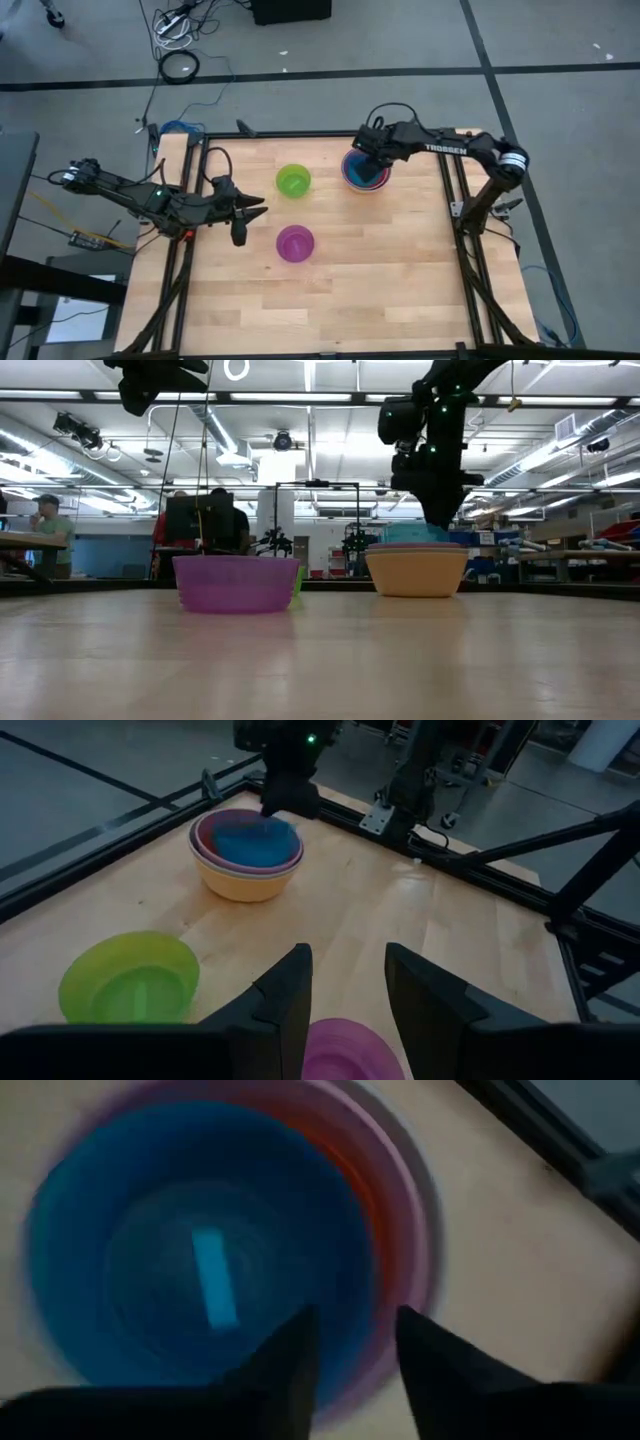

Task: Nest bowls inside each other
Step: Stack the blue bowl on the orange bowl

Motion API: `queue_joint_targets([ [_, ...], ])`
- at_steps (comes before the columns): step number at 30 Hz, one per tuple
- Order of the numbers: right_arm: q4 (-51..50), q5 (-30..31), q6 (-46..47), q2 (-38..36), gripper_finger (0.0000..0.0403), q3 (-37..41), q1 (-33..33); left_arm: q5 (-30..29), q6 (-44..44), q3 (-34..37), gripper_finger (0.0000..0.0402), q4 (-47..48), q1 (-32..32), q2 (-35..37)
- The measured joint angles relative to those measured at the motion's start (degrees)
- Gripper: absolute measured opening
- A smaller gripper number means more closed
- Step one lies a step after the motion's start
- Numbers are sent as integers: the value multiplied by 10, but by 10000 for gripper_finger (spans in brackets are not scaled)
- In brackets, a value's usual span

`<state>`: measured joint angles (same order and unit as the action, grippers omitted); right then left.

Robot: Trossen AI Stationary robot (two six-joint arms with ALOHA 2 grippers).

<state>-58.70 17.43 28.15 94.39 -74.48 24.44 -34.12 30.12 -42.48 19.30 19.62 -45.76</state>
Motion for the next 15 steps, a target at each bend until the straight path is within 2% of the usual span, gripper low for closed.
queue_joint_targets([
  [4, -49, 25, 21, -5, 167, 0, -8, 1, 2, 0, 138, 2, 0, 0],
  [8, -85, 40, 42, -15, 190, 0, -31, 7, 14, 0, 138, 11, 0, 0],
  [12, -109, 114, 71, -42, 192, 0, -91, 39, 55, 0, 138, 74, 0, 0],
  [15, -80, 184, 98, -65, 189, 0, -140, 40, 92, 0, 138, 123, 0, 0],
])
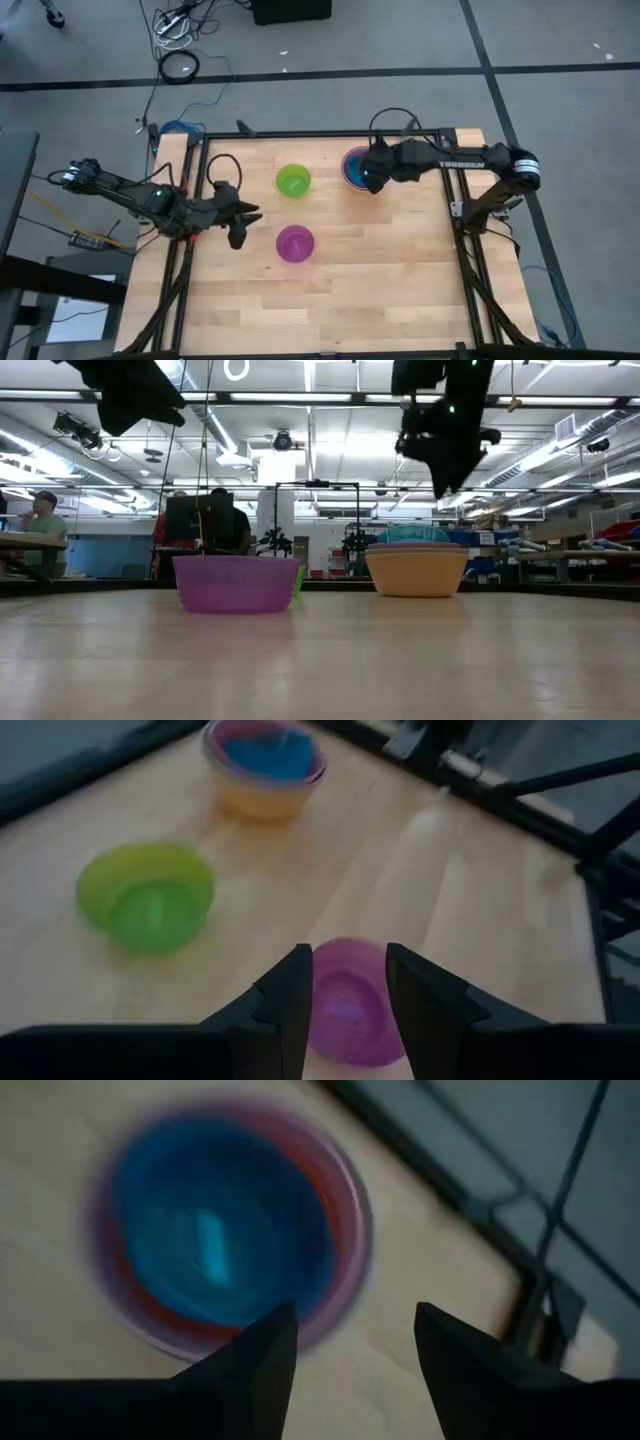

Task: Nest bowls inside each other
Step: Stack the blue bowl on the orange bowl, then stack the purple bowl on the blue bowl

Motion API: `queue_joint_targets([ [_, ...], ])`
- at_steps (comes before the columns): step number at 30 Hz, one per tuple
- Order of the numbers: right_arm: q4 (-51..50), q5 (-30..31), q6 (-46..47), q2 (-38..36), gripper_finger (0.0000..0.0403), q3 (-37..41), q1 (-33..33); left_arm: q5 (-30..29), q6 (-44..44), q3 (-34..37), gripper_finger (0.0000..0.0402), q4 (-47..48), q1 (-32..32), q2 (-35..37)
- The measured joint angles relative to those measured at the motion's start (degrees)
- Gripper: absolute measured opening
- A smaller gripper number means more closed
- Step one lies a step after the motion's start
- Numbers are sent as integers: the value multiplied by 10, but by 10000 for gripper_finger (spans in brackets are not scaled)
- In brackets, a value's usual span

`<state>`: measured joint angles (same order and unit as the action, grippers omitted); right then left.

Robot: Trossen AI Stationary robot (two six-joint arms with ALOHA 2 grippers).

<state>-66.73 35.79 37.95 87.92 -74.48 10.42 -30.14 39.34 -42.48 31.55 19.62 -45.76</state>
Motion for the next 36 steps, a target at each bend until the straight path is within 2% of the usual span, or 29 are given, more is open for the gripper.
queue_joint_targets([
  [3, 52, 25, 12, -8, 185, 0, -24, -1, 3, 0, 138, -4, 0, 0],
  [9, 172, 16, 13, 27, 179, 25, -18, -1, -25, 0, 138, -67, 0, 0],
  [16, 180, -8, 30, 82, 176, 46, -13, 4, -34, 0, 138, -77, 0, 0],
  [23, 182, -23, 47, 93, 176, 70, -17, 4, -34, 0, 138, -77, 0, 0],
  [27, 183, -17, 46, 50, 176, 69, -30, 8, -32, 0, 138, -77, 0, 0],
  [29, 168, -13, 47, 13, 176, 69, -45, 34, -27, 0, 138, -75, 0, 0],
  [33, 77, 14, 89, -83, 174, 69, -97, 104, 21, 0, 138, -39, 0, 0],
  [36, -10, 17, 170, -161, 171, 69, -164, 141, 73, 0, 138, 6, 4, -6],
])
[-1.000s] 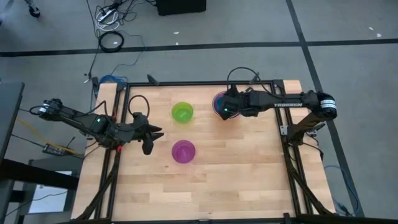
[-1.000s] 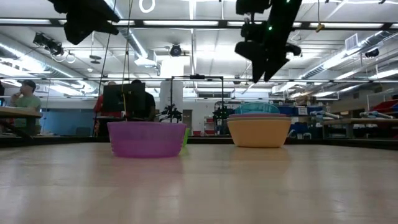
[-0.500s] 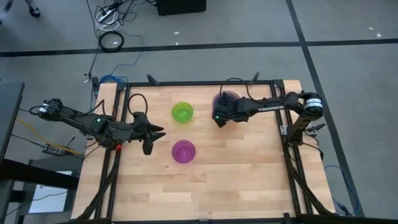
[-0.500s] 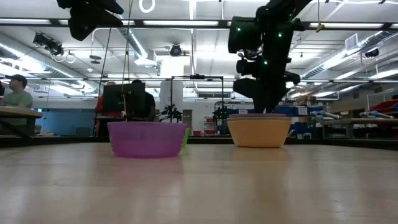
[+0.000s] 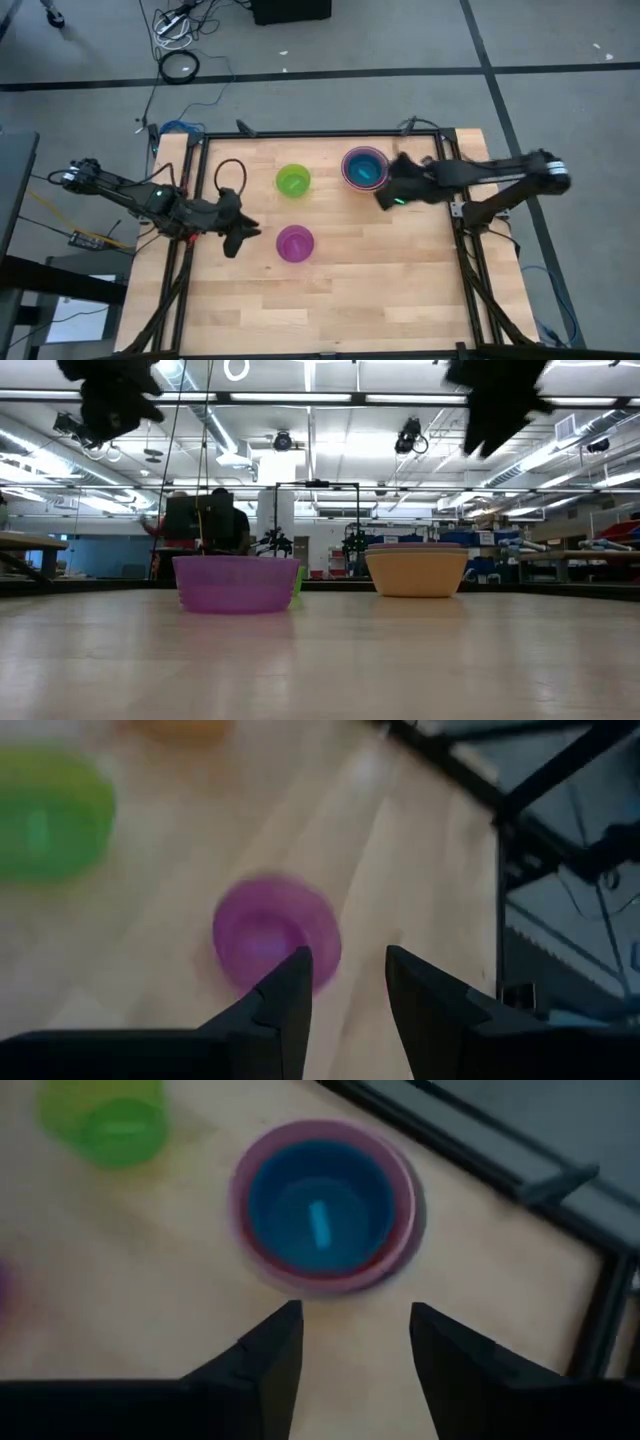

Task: Nest bowls inside each other
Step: Stack the purple bowl on the blue bowl

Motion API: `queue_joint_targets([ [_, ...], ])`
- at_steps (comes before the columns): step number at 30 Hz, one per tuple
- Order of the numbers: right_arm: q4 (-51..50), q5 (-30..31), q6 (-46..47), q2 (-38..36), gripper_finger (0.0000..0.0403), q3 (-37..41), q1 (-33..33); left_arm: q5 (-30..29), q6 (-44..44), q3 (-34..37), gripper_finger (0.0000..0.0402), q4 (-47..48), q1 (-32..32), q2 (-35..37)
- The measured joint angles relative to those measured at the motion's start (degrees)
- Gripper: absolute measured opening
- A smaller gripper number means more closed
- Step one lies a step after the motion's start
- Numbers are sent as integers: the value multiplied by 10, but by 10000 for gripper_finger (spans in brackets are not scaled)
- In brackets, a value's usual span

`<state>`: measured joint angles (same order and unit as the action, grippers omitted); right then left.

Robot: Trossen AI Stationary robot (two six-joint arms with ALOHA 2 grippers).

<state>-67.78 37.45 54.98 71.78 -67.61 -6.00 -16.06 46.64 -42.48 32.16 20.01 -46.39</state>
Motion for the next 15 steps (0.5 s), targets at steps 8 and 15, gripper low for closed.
queue_joint_targets([
  [8, -100, 3, 243, -97, 169, 0, -238, -32, 125, 39, 138, -59, 49, -105],
  [15, -106, -3, 297, -28, 169, 0, -311, -97, 199, 20, 138, -92, 29, -251],
])
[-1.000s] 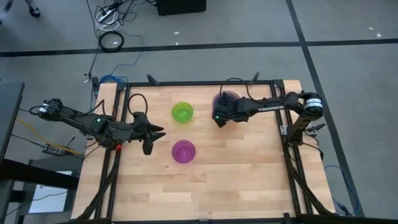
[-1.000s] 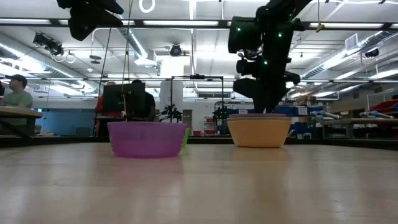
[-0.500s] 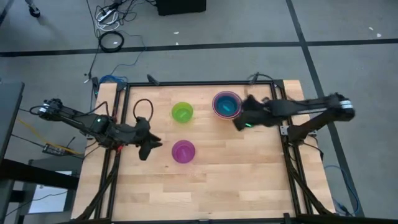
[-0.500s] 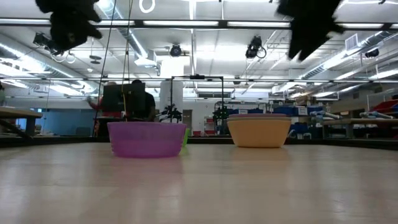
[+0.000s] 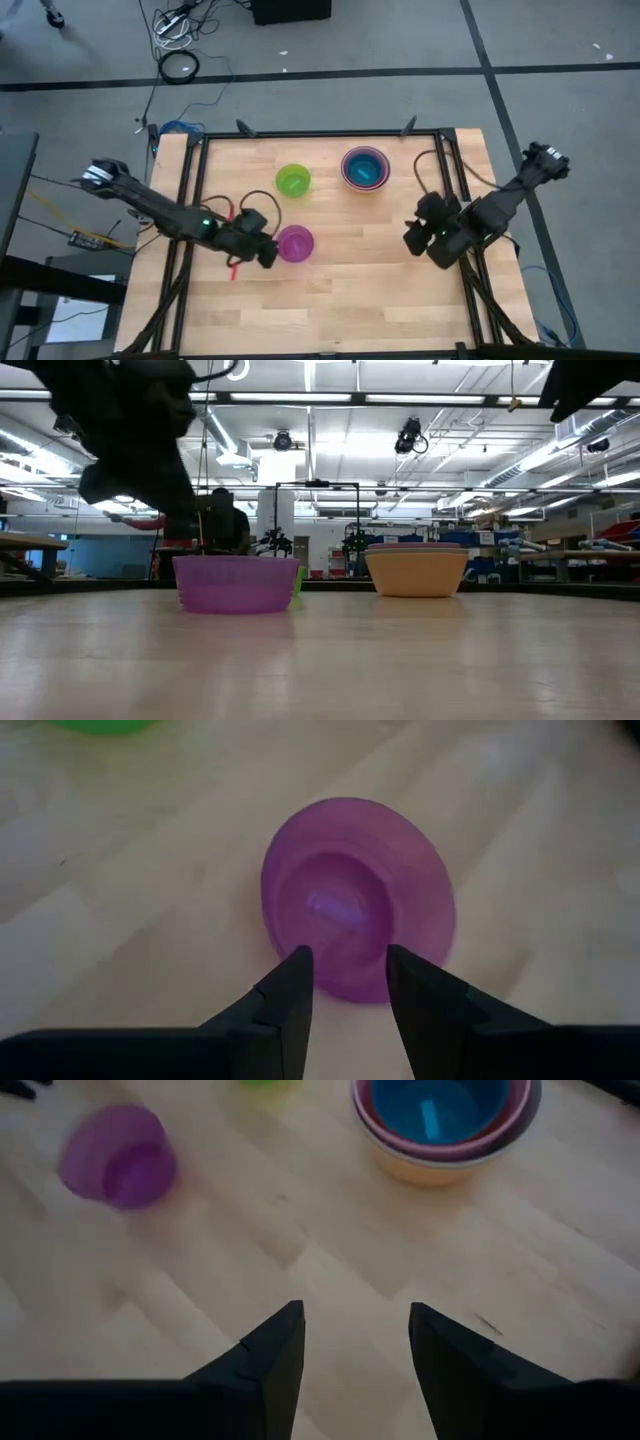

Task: Nest bowls inside each other
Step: Stack the purple bowl on the blue bowl

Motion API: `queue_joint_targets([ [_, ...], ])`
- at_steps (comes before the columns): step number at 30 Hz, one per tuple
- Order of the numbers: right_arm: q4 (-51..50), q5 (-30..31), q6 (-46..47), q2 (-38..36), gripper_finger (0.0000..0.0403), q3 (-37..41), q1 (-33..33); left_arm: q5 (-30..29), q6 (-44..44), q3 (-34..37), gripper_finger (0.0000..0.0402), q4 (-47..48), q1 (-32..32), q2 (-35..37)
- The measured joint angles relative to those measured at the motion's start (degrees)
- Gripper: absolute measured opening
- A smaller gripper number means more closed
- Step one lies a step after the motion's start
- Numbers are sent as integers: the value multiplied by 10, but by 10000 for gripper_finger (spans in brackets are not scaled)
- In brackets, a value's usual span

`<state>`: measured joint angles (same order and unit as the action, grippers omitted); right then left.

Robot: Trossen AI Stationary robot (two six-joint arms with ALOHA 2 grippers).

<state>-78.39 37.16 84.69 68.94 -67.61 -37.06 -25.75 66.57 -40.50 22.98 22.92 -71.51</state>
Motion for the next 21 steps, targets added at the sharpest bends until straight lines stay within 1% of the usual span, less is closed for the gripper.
queue_joint_targets([
  [4, -13, -12, 1, 44, 169, 0, 0, 1, -1, -30, 138, 6, -21, -56],
  [11, -17, -25, -8, 93, 169, 0, 7, 33, 12, -73, 138, 90, -44, -113],
  [16, -18, -29, -18, 107, 169, 0, 7, 36, 12, -96, 138, 120, -49, -146],
  [21, -14, -28, -18, 106, 169, 0, 7, 47, 11, -99, 138, 106, -50, -174],
])
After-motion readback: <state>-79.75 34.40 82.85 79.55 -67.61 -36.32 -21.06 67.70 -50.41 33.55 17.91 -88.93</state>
